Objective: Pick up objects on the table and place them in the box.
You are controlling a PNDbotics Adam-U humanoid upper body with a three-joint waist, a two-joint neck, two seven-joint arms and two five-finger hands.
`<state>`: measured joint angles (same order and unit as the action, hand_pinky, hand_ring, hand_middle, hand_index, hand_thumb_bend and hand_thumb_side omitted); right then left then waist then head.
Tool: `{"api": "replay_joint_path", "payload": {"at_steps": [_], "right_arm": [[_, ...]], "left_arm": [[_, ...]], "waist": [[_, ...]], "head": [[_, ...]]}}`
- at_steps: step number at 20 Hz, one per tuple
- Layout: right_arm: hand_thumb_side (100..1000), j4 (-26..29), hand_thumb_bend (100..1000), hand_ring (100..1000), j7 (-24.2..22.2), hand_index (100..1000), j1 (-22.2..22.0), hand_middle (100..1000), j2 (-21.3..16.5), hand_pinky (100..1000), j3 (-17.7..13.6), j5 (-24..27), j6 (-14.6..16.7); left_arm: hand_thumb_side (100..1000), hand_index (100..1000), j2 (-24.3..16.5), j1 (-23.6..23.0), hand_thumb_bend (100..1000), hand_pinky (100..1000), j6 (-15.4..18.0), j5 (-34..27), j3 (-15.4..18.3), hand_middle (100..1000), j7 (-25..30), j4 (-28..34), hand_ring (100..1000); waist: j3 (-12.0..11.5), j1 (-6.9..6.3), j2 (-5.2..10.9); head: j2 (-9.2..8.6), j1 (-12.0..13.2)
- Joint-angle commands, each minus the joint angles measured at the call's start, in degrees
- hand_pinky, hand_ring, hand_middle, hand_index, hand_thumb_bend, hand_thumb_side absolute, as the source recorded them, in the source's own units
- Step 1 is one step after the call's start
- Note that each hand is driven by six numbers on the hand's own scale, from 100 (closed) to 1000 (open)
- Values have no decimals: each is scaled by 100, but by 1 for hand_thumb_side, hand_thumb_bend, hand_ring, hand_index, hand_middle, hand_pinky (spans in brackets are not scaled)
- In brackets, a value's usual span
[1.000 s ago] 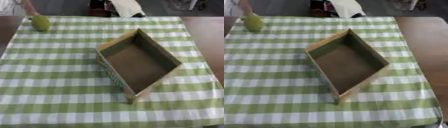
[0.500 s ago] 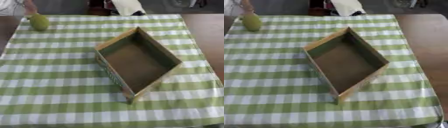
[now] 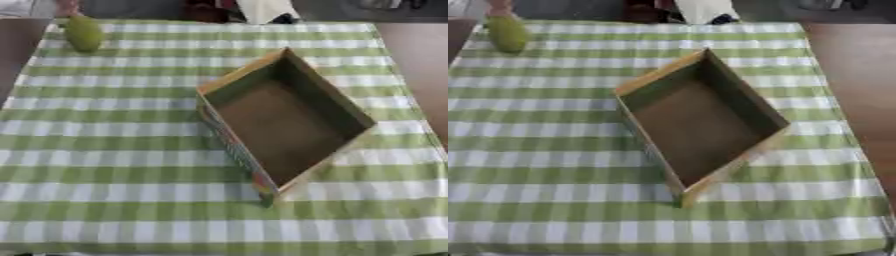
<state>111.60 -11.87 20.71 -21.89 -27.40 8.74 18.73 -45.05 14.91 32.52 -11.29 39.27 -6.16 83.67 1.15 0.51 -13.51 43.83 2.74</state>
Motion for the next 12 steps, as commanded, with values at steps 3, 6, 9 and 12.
{"api": "replay_joint_path", "payload": {"at_steps": [3, 6, 9, 12], "right_arm": [[334, -62, 100, 769, 109, 723, 76, 576, -338, 812, -127, -2, 175], [329, -130, 100, 769, 138, 723, 80, 575, -390, 812, -151, -20, 261], [330, -187, 100, 769, 144, 723, 97, 575, -432, 812, -164, -30, 327], [329, -225, 100, 769, 131, 723, 124, 575, -458, 812, -162, -29, 370]], "left_arm": [[357, 831, -814, 214, 100, 879, 351, 107, -129, 765, -117, -726, 931], [337, 834, -1098, 384, 100, 877, 501, 173, -277, 770, -226, -1197, 933], [337, 843, -1447, 622, 100, 878, 544, 393, -495, 784, -176, -1652, 946], [336, 846, -1697, 876, 100, 880, 528, 658, -678, 790, -161, -2103, 954]], "waist": [[13, -2, -33], [35, -3, -91], [94, -22, -150], [168, -53, -198]], "head": [[-23, 67], [-76, 76], [-161, 81], [-278, 67]]}}
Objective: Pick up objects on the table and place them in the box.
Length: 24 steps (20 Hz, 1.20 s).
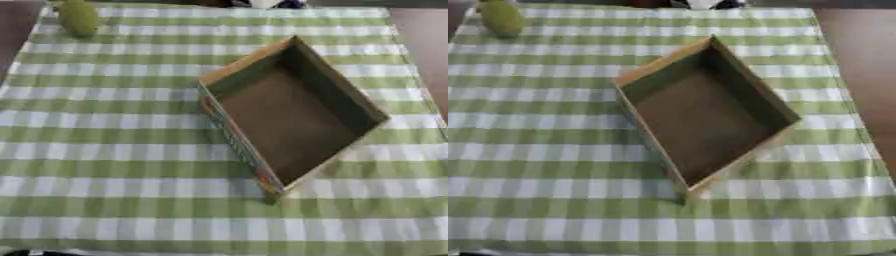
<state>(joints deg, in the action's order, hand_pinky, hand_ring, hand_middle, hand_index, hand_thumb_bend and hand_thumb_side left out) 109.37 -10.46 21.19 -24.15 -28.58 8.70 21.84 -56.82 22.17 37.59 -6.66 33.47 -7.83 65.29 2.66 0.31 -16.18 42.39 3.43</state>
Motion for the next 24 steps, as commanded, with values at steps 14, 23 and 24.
{"api": "replay_joint_path", "payload": {"at_steps": [14, 23, 24], "right_arm": [[364, -153, 100, 772, -176, 723, 167, 571, -324, 816, -10, 35, 175], [379, -164, 100, 773, -315, 722, 268, 570, -296, 817, 55, 129, 162], [379, -163, 100, 774, -319, 722, 268, 570, -293, 817, 54, 135, 159]], "left_arm": [[318, 907, -1105, 1652, 100, 894, 159, 1587, -1012, 797, 37, -3076, 976], [297, 932, -993, 2370, 100, 916, 1435, 2420, -2998, 845, -1623, -5892, 1000], [290, 933, -944, 2430, 100, 917, 1436, 2595, -3062, 846, -1744, -5945, 1000]], "waist": [[389, -249, -96], [645, -362, -144], [657, -364, -143]], "head": [[-416, 110], [-461, 353], [-456, 364]]}}
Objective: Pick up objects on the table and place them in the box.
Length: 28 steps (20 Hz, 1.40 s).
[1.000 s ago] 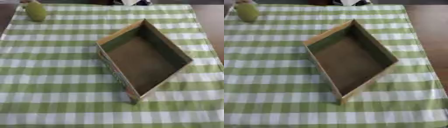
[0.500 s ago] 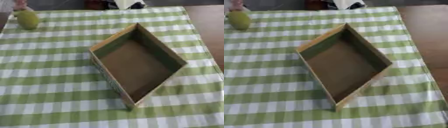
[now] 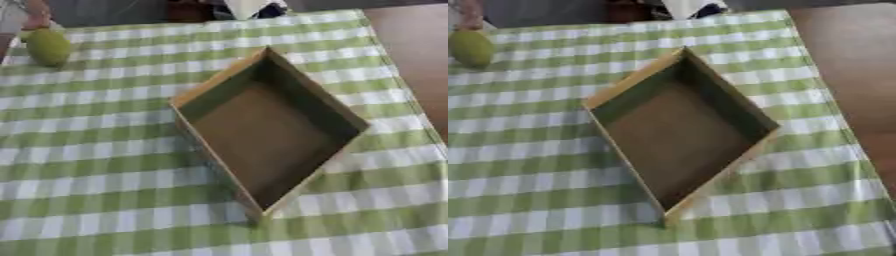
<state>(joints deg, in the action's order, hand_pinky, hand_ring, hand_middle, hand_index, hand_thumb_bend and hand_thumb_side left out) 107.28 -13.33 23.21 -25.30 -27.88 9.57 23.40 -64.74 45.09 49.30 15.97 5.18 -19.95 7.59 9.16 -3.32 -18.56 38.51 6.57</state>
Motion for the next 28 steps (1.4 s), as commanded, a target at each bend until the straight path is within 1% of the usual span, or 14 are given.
{"api": "replay_joint_path", "payload": {"at_steps": [1, 2, 4, 7, 8, 9, 11, 12, 13, 15, 16, 18, 24, 28], "right_arm": [[384, 47, 100, 774, -34, 722, 65, 570, -176, 817, -18, 52, 2], [383, 47, 100, 774, -37, 722, 63, 570, -174, 817, -20, 54, -1], [385, 47, 100, 774, -41, 722, 60, 569, -171, 818, -23, 57, -6], [388, 51, 100, 774, -52, 722, 66, 569, -167, 818, -21, 61, -13], [392, 53, 100, 774, -57, 722, 73, 569, -165, 818, -18, 62, -16], [392, 53, 100, 774, -62, 722, 80, 569, -165, 818, -17, 63, -18], [395, 60, 100, 775, -75, 722, 113, 569, -161, 819, -9, 69, -19], [395, 63, 100, 775, -82, 722, 132, 569, -161, 819, -4, 72, -18], [397, 64, 100, 775, -88, 721, 147, 569, -162, 819, -2, 74, -17], [424, 67, 100, 776, -99, 721, 182, 569, -162, 819, 2, 80, -14], [404, 68, 100, 776, -103, 721, 196, 568, -162, 820, 1, 83, -13], [405, 75, 100, 776, -111, 721, 226, 568, -161, 820, 0, 91, -13], [419, 105, 100, 777, -135, 721, 310, 567, -145, 821, 6, 114, -40], [428, 119, 100, 779, -150, 721, 334, 567, -132, 822, 4, 120, -55]], "left_arm": [[228, 933, -108, 185, 100, 917, 266, 500, -275, 845, -647, -216, 1000], [286, 934, -67, 218, 100, 917, 267, 660, -305, 847, -755, -257, 1000], [289, 935, -7, 255, 100, 917, 267, 938, -352, 854, -955, -347, 1000], [308, 959, 65, 308, 100, 933, 267, 1244, -417, 904, -1159, -504, 1000], [299, 973, 102, 349, 100, 977, 267, 1299, -428, 952, -1181, -547, 1000], [299, 973, 137, 396, 100, 977, 267, 1323, -430, 952, -1174, -577, 1000], [350, 999, 222, 521, 100, 1000, 267, 1305, -418, 978, -1041, -598, 1000], [370, 1000, 254, 588, 100, 1000, 267, 1278, -410, 976, -942, -599, 1000], [419, 1000, 277, 647, 100, 1000, 267, 1238, -398, 965, -842, -595, 1000], [433, 994, 328, 782, 100, 1000, 267, 1117, -362, 947, -647, -561, 1000], [447, 995, 343, 837, 100, 1000, 267, 1052, -342, 945, -521, -524, 1000], [502, 999, 359, 917, 100, 1000, 267, 965, -326, 941, -337, -478, 1000], [548, 1000, 424, 1180, 100, 1000, 267, 933, -244, 936, 8, -293, 1000], [582, 999, 484, 1333, 100, 1000, 267, 976, -191, 937, 145, -222, 1000]], "waist": [[15, -3, 96], [24, -5, 96], [36, -11, 97], [53, -24, 90], [64, -31, 81], [72, -38, 73], [129, -65, 39], [164, -80, 19], [194, -94, 3], [280, -132, -37], [324, -156, -58], [401, -195, -92], [522, -285, -178], [562, -311, -229]], "head": [[-67, 58], [-68, 64], [-69, 65], [-65, 66], [-67, 78], [-72, 86], [-105, 154], [-126, 202], [-143, 242], [-184, 357], [-204, 410], [-233, 508], [-248, 681], [-248, 828]]}}
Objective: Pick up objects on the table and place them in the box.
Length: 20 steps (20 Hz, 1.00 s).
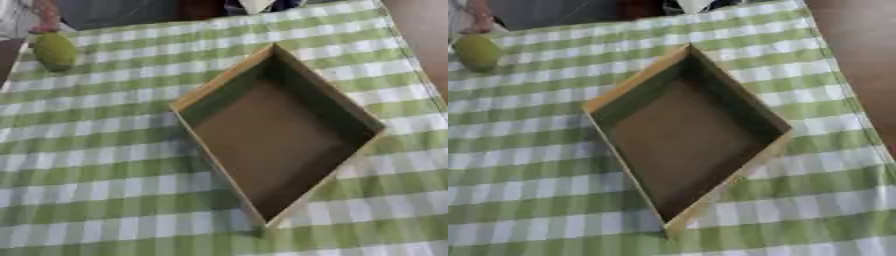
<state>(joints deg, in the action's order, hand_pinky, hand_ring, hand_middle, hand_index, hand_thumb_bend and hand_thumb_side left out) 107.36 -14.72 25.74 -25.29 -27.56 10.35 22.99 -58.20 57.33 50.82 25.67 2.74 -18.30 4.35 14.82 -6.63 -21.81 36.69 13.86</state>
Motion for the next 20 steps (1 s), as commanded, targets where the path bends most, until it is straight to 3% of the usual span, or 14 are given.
{"api": "replay_joint_path", "payload": {"at_steps": [1, 9, 20], "right_arm": [[430, 111, 100, 779, -14, 721, 84, 567, -128, 823, -31, 42, -19], [416, 101, 100, 776, -31, 720, 168, 566, -169, 821, 3, 55, 10], [412, 157, 100, 776, -47, 720, 287, 565, -70, 821, 34, 65, -51]], "left_arm": [[589, 998, -150, 139, 100, 1000, 115, 9, 74, 938, 10, 117, 1000], [621, 976, -20, 243, 100, 1000, 115, -103, 254, 930, 333, 344, 1000], [641, 994, 154, 268, 100, 1000, 115, 334, 166, 941, 627, 252, 1000]], "waist": [[8, 16, 85], [92, -15, 34], [277, -63, 4]], "head": [[-63, 145], [-90, 184], [-120, 386]]}}
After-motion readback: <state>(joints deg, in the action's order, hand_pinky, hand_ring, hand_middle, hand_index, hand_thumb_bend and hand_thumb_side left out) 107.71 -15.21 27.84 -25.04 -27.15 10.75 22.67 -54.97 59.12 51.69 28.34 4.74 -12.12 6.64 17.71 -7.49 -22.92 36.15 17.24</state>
